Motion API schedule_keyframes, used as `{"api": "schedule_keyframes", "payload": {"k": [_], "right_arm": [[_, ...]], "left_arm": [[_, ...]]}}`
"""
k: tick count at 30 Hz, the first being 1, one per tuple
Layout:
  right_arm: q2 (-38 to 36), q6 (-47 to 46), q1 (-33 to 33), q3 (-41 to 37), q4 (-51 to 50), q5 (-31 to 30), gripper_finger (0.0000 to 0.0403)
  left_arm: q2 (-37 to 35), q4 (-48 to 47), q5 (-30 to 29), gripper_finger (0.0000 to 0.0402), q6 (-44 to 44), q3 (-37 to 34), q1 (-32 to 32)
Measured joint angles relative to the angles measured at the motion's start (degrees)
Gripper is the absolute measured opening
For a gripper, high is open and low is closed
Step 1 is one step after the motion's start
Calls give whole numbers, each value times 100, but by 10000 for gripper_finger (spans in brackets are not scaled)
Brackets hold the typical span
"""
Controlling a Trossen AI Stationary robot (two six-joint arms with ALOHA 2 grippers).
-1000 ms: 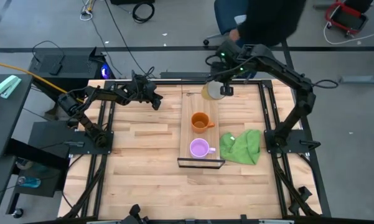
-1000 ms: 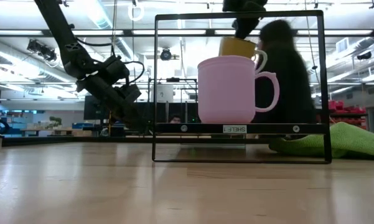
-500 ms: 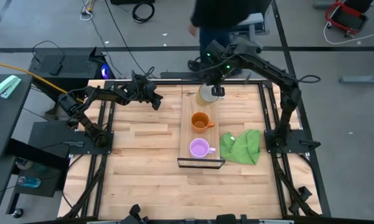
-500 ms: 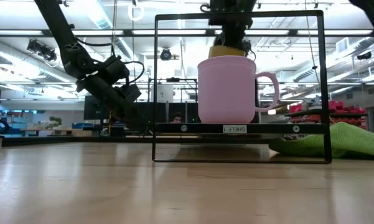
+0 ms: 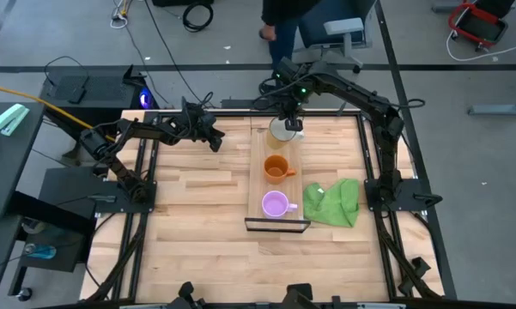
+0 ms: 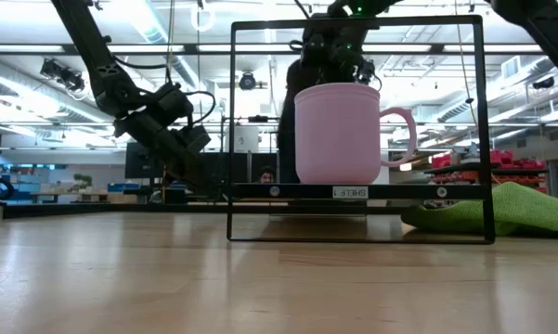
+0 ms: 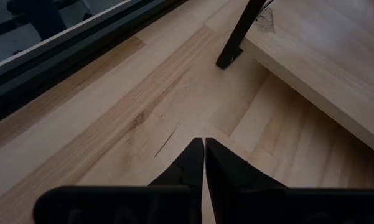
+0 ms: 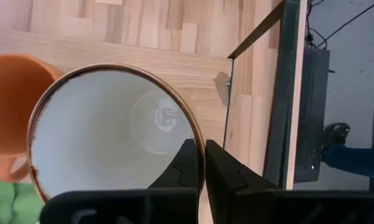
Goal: Stack small to large cups/mugs on shelf
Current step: Put the yellow mug on the shelf
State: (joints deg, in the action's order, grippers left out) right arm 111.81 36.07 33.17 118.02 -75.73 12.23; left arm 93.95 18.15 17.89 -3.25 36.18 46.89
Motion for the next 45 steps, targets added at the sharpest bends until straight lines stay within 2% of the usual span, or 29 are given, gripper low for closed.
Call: {"api": "schedule_keyframes", "payload": {"k": [8, 16, 24, 32, 40, 45], "right_arm": [[202, 71, 55, 0, 8, 206, 10], [295, 147, 60, -2, 10, 322, 10], [405, 165, 60, -4, 57, 316, 10], [599, 166, 59, -4, 46, 280, 10], [645, 252, 59, -7, 79, 262, 9], [658, 272, 59, -7, 124, 246, 9]], "left_arm": [[0, 2, 0, 8, -2, 0, 0], [-2, 2, 0, 25, -2, 0, 0], [-2, 2, -1, 9, -2, 0, 2], [-2, 4, 0, 23, -2, 0, 0], [-2, 4, 0, 10, -2, 0, 0], [-2, 4, -1, 15, -2, 0, 0]]}}
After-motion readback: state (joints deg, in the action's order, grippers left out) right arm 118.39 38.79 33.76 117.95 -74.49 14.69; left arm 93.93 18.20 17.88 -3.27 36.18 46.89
